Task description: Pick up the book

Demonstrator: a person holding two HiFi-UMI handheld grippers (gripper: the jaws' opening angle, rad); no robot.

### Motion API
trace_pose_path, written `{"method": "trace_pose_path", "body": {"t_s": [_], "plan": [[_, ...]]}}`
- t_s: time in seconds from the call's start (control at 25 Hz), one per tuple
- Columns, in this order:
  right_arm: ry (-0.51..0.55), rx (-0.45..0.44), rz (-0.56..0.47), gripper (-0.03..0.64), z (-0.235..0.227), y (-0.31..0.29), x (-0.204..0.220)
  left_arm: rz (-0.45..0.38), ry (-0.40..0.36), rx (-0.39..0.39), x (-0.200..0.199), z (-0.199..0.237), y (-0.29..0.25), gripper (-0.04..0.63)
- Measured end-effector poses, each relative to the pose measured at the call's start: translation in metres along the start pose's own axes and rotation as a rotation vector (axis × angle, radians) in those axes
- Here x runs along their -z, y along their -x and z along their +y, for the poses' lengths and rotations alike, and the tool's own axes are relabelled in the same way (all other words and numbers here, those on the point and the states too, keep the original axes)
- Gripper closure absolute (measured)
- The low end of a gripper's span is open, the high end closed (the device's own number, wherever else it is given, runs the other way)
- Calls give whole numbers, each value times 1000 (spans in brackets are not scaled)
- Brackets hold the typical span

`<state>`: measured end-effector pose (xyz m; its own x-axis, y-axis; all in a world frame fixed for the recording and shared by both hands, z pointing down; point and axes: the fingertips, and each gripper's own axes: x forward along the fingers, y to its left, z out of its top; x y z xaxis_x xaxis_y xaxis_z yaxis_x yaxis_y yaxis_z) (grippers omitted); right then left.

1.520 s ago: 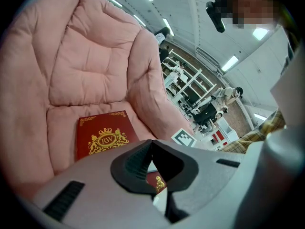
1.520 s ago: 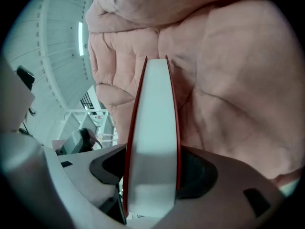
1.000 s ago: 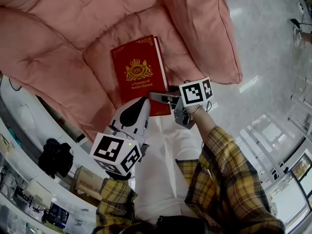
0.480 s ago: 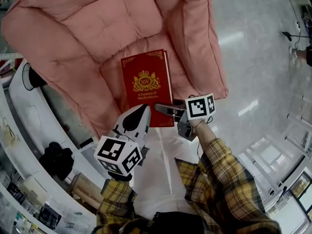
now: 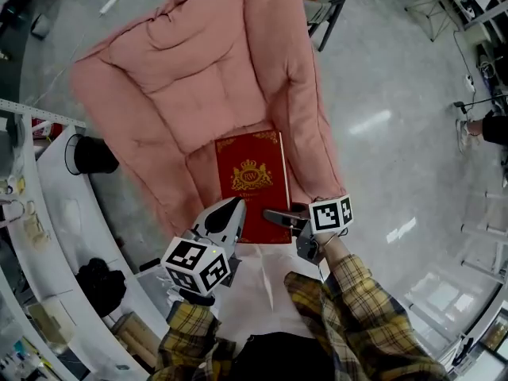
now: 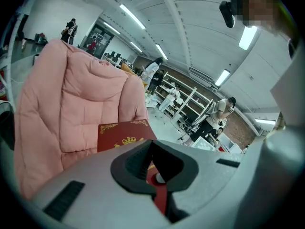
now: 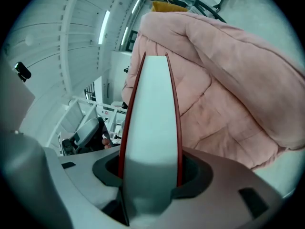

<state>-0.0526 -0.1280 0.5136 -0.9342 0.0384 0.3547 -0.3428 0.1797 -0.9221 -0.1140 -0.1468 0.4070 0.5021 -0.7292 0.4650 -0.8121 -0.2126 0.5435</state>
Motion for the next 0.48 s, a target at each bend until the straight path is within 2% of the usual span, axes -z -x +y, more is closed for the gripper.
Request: {"method": "trace_pose_path", "body": {"t_s": [0.24,0.48], "plan": [[87,-9,-16,365,60,23,-8,-48,2,8,-33,-29,27,589],[174,0,-52,365,113,39,-14,-90,-28,33,-62,-55,54,589]]}}
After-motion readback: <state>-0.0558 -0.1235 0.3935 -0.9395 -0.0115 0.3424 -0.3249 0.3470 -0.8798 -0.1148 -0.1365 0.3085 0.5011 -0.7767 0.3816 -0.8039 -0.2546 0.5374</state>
